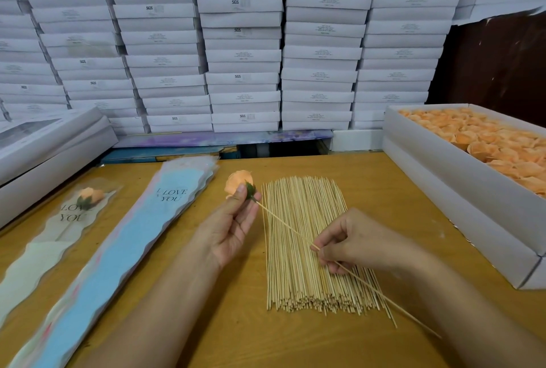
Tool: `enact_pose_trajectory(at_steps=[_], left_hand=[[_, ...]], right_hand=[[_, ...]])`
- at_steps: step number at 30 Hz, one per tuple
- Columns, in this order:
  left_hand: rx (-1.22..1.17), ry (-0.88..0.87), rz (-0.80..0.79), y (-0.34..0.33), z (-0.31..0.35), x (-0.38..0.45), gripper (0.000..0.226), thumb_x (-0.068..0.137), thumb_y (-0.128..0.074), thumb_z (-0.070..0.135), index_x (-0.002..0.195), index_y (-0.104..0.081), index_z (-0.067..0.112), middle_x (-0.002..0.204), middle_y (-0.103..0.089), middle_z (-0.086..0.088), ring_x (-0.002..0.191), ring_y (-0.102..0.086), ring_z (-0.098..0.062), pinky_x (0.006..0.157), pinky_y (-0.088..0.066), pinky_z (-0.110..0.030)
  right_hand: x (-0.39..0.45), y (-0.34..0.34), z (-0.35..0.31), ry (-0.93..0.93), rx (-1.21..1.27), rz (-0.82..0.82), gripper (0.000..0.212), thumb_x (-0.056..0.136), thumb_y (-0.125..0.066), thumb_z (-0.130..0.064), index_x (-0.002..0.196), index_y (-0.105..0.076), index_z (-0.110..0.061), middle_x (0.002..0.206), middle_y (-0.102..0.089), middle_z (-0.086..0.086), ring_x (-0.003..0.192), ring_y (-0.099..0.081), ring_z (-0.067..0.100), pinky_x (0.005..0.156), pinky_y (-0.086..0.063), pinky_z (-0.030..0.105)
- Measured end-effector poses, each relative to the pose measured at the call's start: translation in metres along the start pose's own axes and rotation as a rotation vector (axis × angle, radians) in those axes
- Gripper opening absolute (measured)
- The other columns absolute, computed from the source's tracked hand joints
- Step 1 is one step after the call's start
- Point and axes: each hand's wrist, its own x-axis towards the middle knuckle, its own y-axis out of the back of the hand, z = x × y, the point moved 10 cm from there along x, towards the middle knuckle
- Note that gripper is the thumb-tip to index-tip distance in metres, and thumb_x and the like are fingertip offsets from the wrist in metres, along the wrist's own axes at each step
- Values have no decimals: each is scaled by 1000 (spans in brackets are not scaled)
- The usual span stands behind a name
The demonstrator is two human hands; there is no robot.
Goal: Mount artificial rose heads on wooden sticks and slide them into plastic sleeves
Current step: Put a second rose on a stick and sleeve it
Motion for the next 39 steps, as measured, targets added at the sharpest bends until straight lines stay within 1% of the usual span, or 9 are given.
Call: enact_pose_trajectory(at_steps=[4,8,14,18,26,30,34,37,39], left_hand=[[-10,-11,5,0,2,0,33,74,-72,9,104,-67,-3,89,-76,-20,71,-76,-19,57,-62,-26],[-42,-45,29,3,7,0,38,72,-73,10,108,-66,-2,87,-77,-18,72,-77,-18,60,-62,-26],[-59,-77,44,4,7,0,37,71,-74,13,104,-68,0,86,-77,-16,73,-76,-17,66,-62,-27],[-79,-94,55,4,5,-1,35,72,-73,12,105,-68,0,88,-77,-15,74,-77,-16,65,-62,-26],[-138,-107,63,5,3,-2,38,71,-73,10,107,-68,0,92,-76,-14,76,-77,-16,70,-62,-26],[-140,-104,62,5,2,-3,38,70,-73,10,106,-68,0,91,-76,-15,75,-77,-16,70,-62,-27],[-150,-112,67,4,1,-3,43,72,-73,11,112,-66,-1,94,-76,-15,75,-77,-15,72,-61,-26],[-156,-122,73,5,2,-3,45,73,-72,11,115,-65,-2,100,-74,-14,76,-77,-15,72,-61,-26],[-161,-124,75,6,3,-3,45,73,-72,11,115,-65,-3,102,-74,-15,76,-77,-15,72,-61,-26]], right_hand=[[2,4,-1,11,17,97,15,88,-68,0,93,-73,-13,76,-76,5,62,-68,9,58,-54,20],[4,13,-1,43,61,228,6,86,-76,-10,86,-73,-15,75,-75,7,61,-66,11,60,-57,24],[4,19,-4,94,-38,397,15,82,-81,-26,71,-73,-21,57,-65,-14,48,-55,-5,49,-43,12],[0,17,-11,156,-186,488,23,88,-75,-29,66,-69,-27,58,-65,-18,46,-55,-3,42,-39,11],[-3,1,-18,236,-289,481,24,99,-60,-28,75,-63,-30,59,-63,1,42,-44,5,40,-37,18],[-5,2,-21,255,-344,499,28,101,-56,-28,74,-57,-32,55,-57,-3,44,-48,3,43,-39,18],[-3,1,-18,241,-364,500,27,101,-55,-30,75,-57,-33,60,-61,-3,47,-50,4,45,-42,19],[-2,2,-14,225,-325,516,18,98,-60,-31,81,-60,-34,68,-64,-6,55,-58,11,47,-47,24],[-1,3,-13,213,-299,527,8,95,-64,-33,88,-61,-35,75,-63,-12,64,-61,3,48,-48,22]])
